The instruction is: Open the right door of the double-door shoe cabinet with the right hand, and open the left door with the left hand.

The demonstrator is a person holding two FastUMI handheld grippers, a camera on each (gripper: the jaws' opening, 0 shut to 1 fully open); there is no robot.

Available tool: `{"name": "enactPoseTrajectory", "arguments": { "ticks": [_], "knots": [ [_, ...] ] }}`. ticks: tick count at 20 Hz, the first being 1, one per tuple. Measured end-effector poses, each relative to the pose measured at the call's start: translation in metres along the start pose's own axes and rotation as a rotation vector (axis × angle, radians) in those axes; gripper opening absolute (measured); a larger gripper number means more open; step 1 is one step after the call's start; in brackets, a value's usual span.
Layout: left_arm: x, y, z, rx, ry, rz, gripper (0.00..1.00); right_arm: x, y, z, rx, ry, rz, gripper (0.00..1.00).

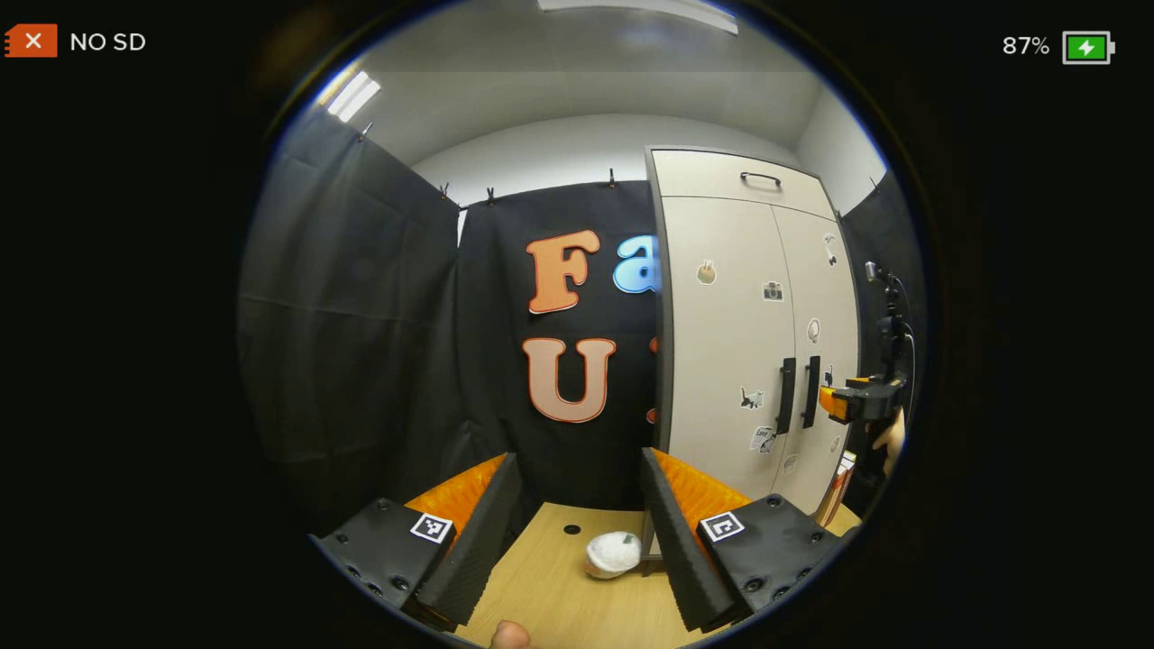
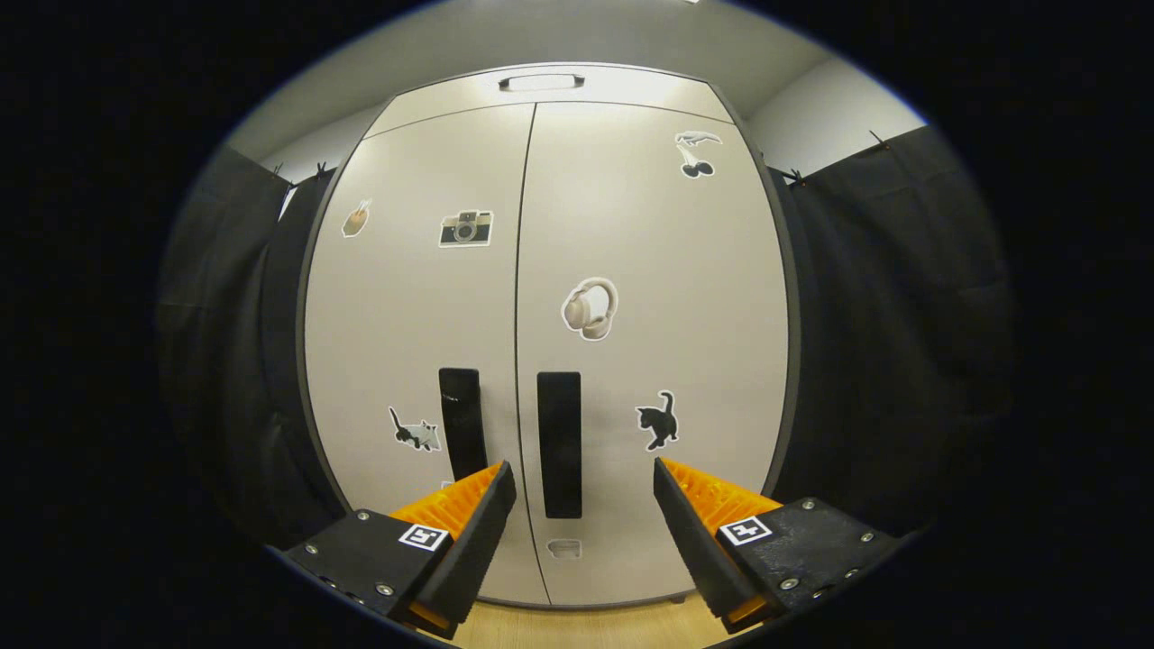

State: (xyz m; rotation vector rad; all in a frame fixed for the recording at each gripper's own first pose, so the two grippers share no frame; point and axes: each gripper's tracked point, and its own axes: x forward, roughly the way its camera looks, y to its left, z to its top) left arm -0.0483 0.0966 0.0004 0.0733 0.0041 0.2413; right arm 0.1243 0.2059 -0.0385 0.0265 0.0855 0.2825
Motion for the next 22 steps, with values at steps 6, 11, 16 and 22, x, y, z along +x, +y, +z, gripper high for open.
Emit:
{"name": "enactPoseTrajectory", "arguments": {
  "ticks": [6,11,16,22],
  "knots": [
    [0.002,0.02,-0.006,0.003,0.009,0.035,0.81,0.047,0.004,-0.01,-0.011,0.03,-0.023,0.81],
    [0.003,0.028,-0.012,0.013,0.027,0.063,0.81,0.064,0.014,-0.014,-0.007,0.045,-0.015,0.64],
    [-0.003,0.032,-0.018,-0.007,0.043,0.066,0.82,0.068,0.012,-0.017,-0.002,0.042,-0.009,0.34],
    [-0.012,0.023,-0.018,0.011,0.044,0.049,0.82,0.04,0.005,-0.017,-0.014,0.044,0.028,0.12]
  ]
}}
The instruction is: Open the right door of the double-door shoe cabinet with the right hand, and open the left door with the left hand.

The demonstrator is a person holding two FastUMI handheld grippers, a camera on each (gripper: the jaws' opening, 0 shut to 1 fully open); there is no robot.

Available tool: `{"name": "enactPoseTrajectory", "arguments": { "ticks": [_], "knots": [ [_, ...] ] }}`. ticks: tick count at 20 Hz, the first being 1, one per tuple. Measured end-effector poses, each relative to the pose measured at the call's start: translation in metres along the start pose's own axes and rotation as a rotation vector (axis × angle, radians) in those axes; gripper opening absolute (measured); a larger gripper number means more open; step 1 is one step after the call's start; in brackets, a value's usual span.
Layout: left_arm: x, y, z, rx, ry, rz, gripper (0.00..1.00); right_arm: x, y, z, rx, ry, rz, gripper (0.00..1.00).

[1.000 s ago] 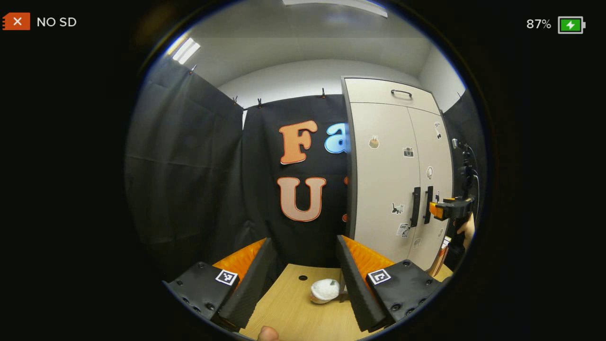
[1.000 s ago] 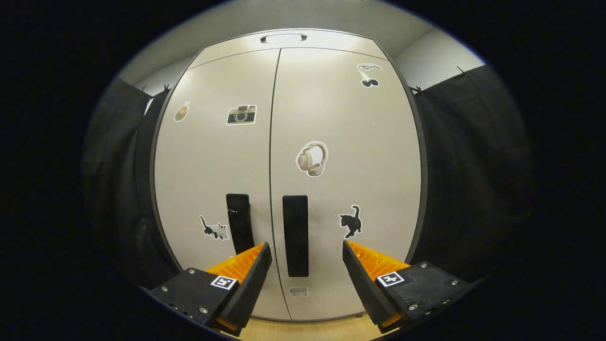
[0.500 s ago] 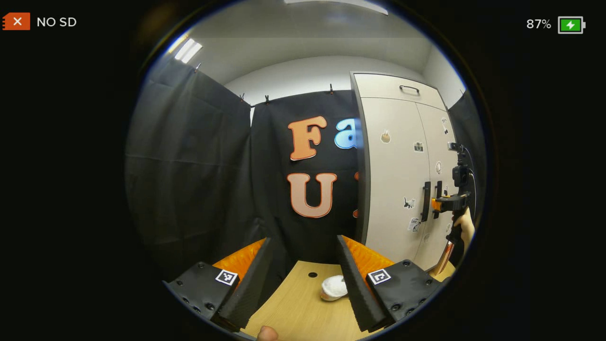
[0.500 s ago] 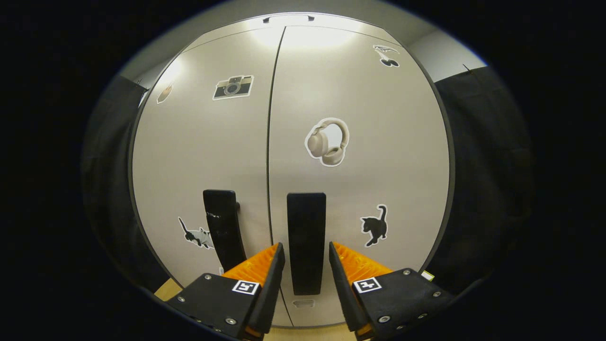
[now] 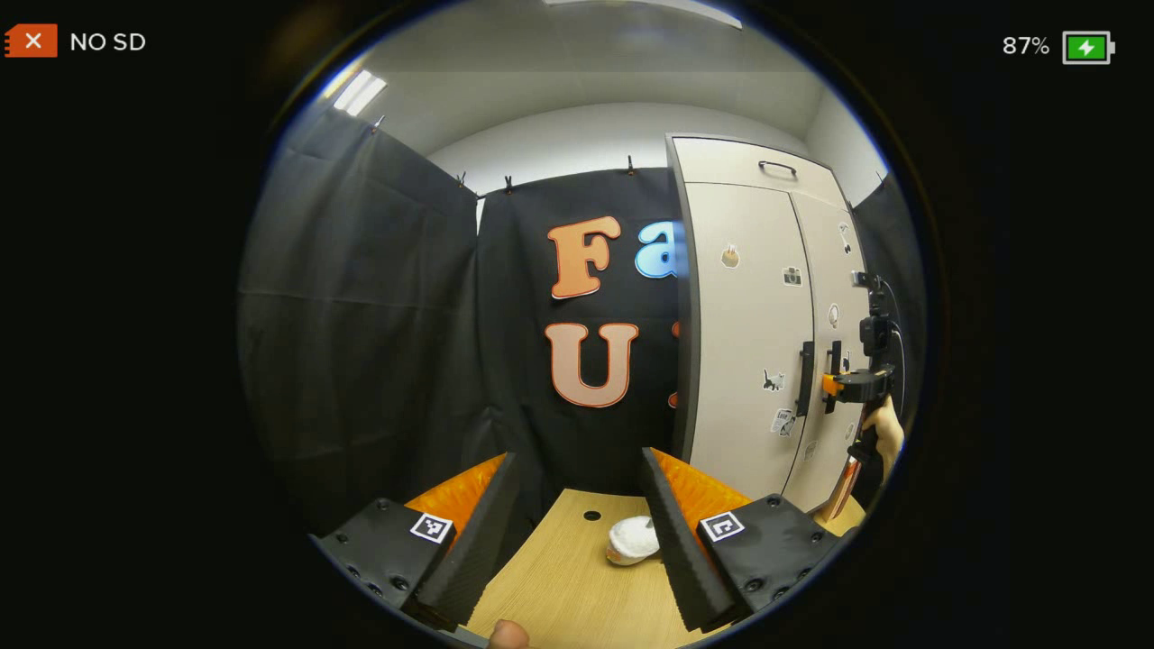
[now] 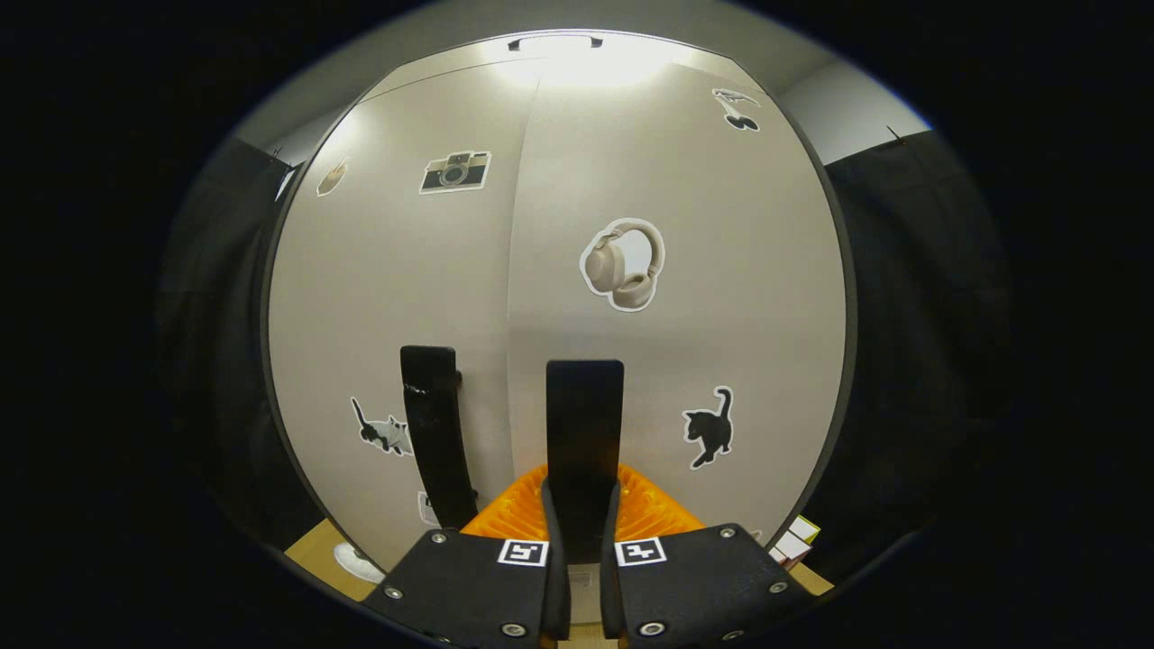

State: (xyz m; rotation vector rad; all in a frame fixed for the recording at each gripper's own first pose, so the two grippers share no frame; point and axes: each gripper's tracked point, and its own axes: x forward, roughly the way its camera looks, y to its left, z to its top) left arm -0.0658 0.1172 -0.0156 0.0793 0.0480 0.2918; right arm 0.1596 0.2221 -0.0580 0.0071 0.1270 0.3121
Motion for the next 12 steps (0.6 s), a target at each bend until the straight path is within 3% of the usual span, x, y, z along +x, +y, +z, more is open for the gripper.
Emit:
{"name": "enactPoseTrajectory", "arguments": {
  "ticks": [5,6,12],
  "knots": [
    [-0.006,-0.006,0.004,-0.013,-0.006,-0.01,0.81,-0.041,-0.017,-0.002,-0.002,-0.006,-0.01,0.11],
    [-0.007,-0.007,0.005,-0.012,-0.008,-0.009,0.81,-0.049,-0.021,-0.003,0.005,-0.008,-0.011,0.04],
    [-0.008,-0.009,0.008,-0.013,-0.015,-0.006,0.82,-0.085,-0.045,-0.004,-0.027,-0.018,-0.05,0.04]
  ]
}}
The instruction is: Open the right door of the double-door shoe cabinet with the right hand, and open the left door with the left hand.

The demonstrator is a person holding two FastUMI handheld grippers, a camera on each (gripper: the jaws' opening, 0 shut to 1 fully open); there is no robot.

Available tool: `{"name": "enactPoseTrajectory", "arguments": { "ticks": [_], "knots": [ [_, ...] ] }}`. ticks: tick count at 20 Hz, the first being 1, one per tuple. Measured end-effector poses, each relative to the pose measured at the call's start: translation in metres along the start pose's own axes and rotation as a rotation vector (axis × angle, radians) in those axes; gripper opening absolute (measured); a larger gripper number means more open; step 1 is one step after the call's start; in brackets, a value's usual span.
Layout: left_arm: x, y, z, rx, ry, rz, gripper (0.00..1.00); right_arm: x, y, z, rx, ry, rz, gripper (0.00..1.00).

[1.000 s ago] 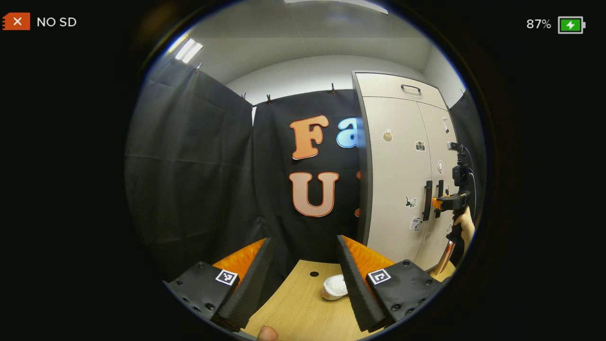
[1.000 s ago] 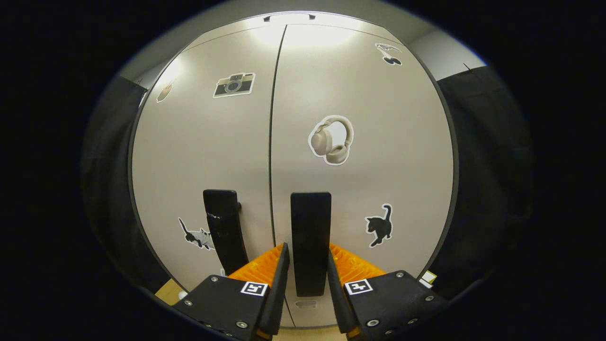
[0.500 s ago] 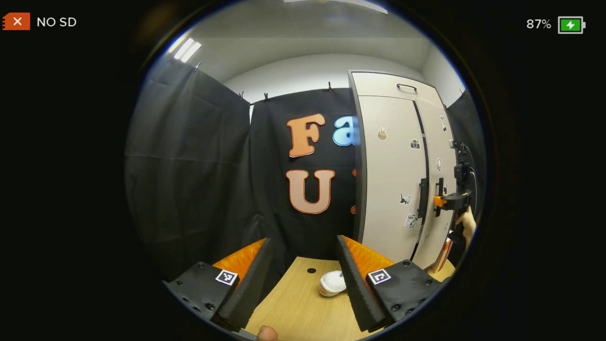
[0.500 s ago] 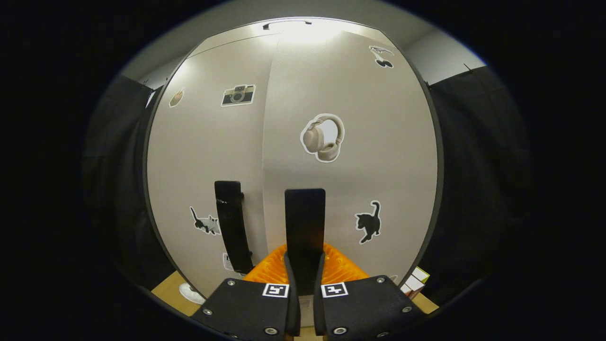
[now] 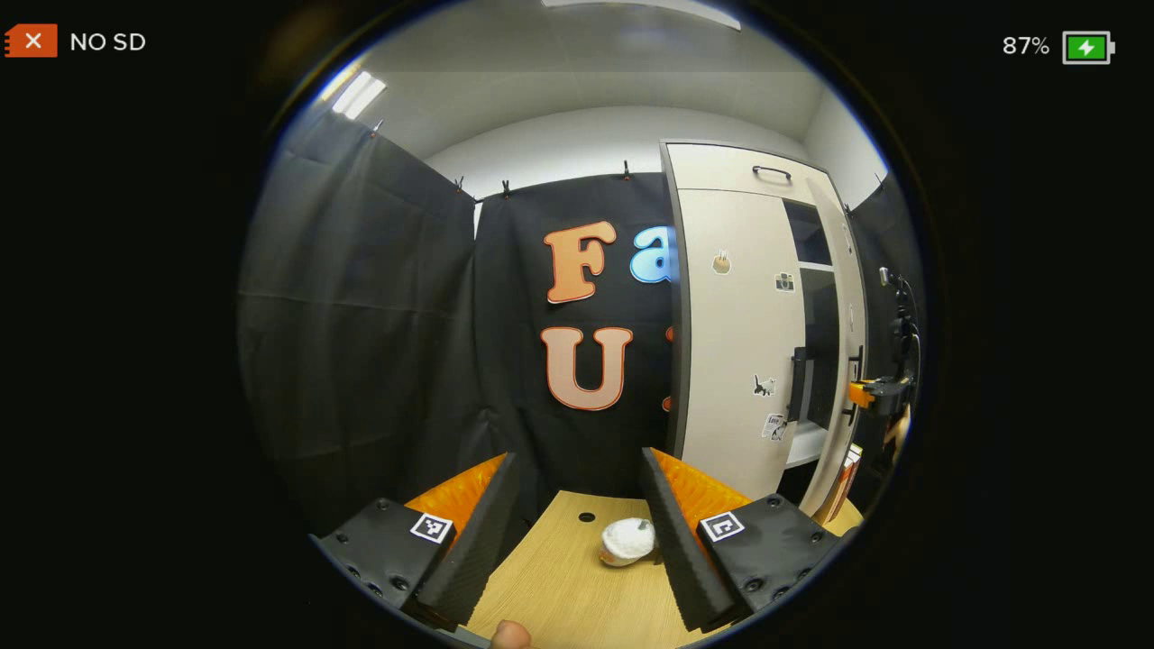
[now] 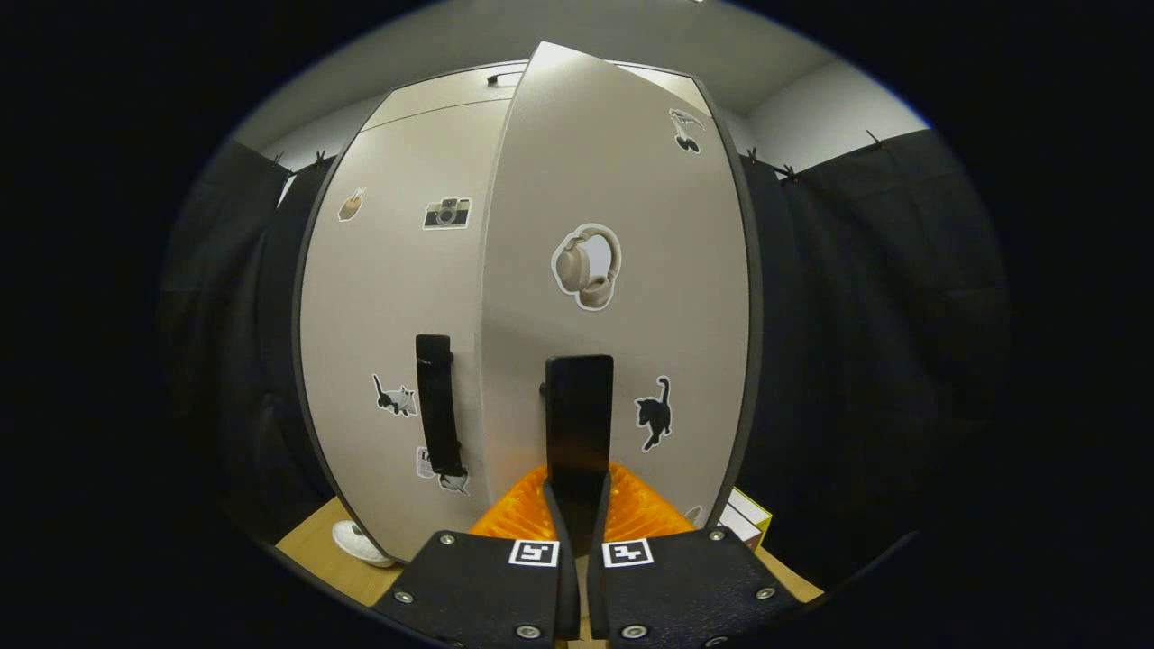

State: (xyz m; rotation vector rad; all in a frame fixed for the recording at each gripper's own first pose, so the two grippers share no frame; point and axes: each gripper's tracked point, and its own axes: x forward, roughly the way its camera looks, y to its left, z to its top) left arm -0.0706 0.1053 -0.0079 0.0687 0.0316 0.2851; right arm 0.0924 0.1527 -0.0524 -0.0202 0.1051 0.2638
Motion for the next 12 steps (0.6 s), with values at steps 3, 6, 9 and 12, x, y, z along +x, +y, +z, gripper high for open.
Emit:
{"name": "enactPoseTrajectory", "arguments": {
  "ticks": [3,6,9,12],
  "knots": [
    [0.001,-0.001,0.0,0.0,-0.002,-0.001,0.82,-0.019,-0.019,0.0,-0.006,-0.011,-0.028,0.04],
    [0.007,-0.007,0.002,-0.009,-0.006,-0.014,0.82,-0.037,-0.04,0.0,-0.006,-0.014,-0.061,0.03],
    [0.013,-0.022,0.001,-0.022,-0.003,-0.047,0.82,-0.045,-0.056,-0.001,-0.003,-0.011,-0.086,0.0],
    [0.016,-0.039,0.001,-0.015,-0.003,-0.079,0.81,-0.052,-0.071,-0.001,-0.003,-0.009,-0.114,0.0]
  ]
}}
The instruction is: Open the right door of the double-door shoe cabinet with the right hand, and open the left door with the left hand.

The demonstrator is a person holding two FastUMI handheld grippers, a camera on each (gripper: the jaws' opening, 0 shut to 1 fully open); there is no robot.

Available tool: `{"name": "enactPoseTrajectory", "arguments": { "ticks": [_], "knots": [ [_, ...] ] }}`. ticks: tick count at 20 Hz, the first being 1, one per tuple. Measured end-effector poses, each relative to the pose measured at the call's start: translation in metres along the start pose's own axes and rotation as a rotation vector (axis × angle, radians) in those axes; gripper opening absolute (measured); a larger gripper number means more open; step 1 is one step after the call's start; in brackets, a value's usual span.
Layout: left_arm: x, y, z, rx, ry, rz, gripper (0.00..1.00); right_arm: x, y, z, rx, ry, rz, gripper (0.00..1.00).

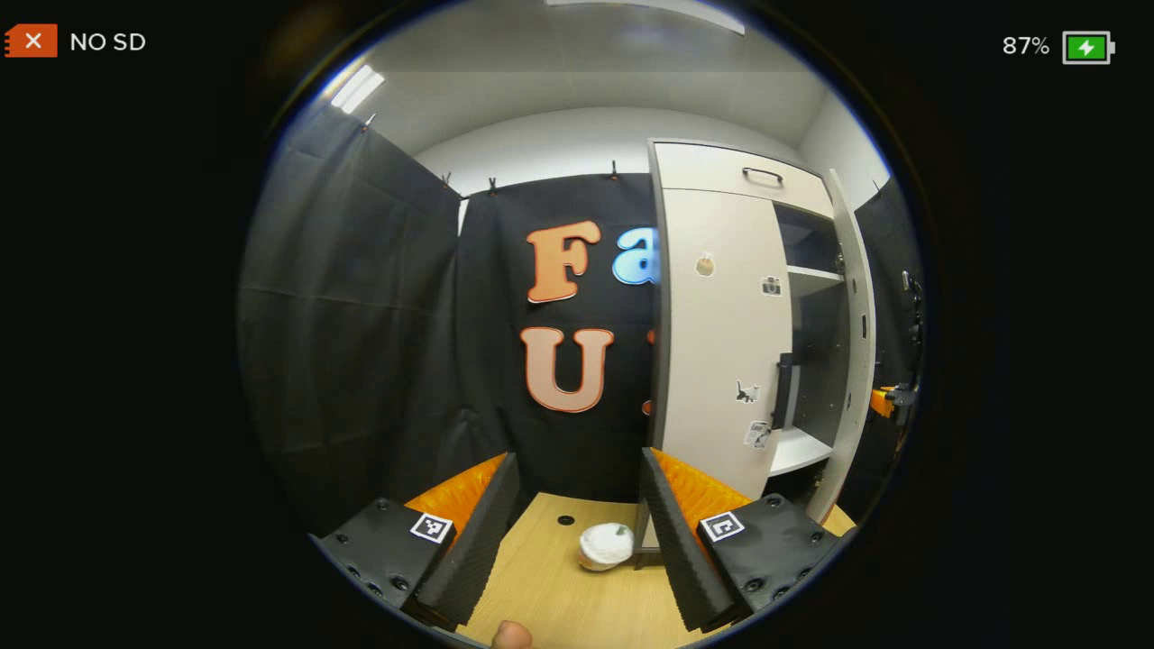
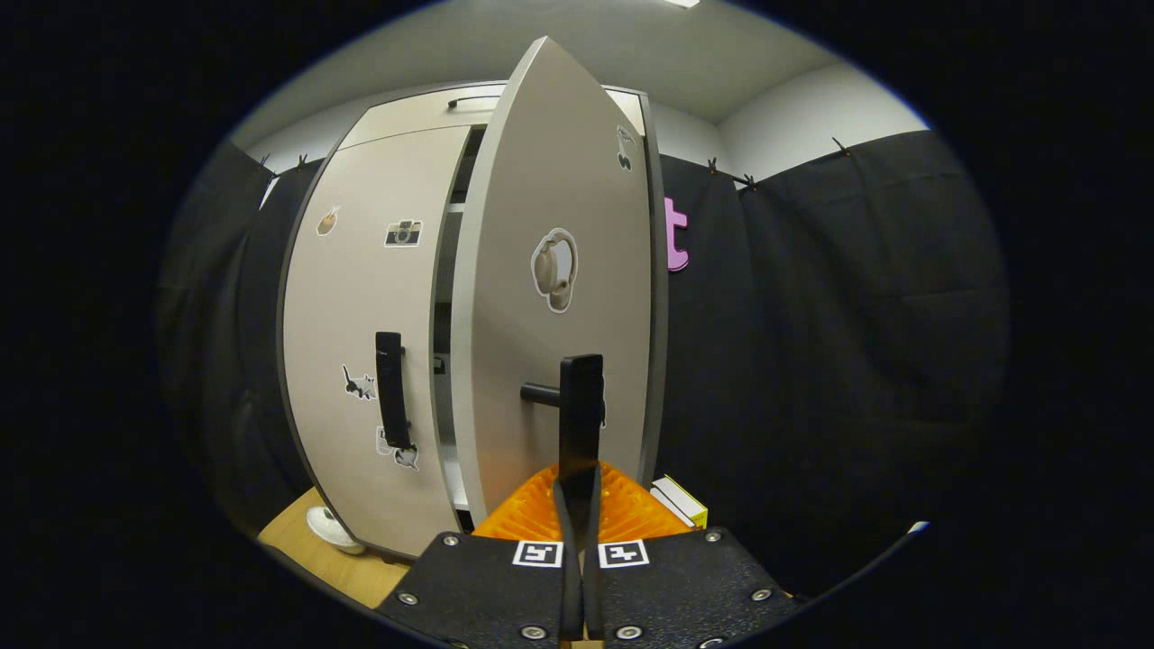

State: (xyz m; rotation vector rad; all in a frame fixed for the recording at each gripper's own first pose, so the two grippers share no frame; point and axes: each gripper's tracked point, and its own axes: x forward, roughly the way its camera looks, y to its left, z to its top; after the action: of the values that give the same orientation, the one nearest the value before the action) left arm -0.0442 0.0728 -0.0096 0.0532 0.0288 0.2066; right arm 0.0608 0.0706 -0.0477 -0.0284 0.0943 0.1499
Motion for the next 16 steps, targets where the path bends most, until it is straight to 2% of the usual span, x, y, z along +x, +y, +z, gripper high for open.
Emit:
{"name": "enactPoseTrajectory", "arguments": {
  "ticks": [6,11,16],
  "knots": [
    [0.002,-0.023,0.001,0.003,0.001,-0.04,0.82,-0.009,-0.034,-0.001,0.015,0.009,-0.06,0.0],
    [0.0,-0.04,0.002,-0.003,0.005,-0.056,0.82,-0.012,-0.053,-0.001,0.007,0.01,-0.038,0.0],
    [-0.002,-0.06,0.005,0.007,0.003,-0.062,0.82,-0.014,-0.081,-0.001,0.017,0.0,-0.05,0.0]
  ]
}}
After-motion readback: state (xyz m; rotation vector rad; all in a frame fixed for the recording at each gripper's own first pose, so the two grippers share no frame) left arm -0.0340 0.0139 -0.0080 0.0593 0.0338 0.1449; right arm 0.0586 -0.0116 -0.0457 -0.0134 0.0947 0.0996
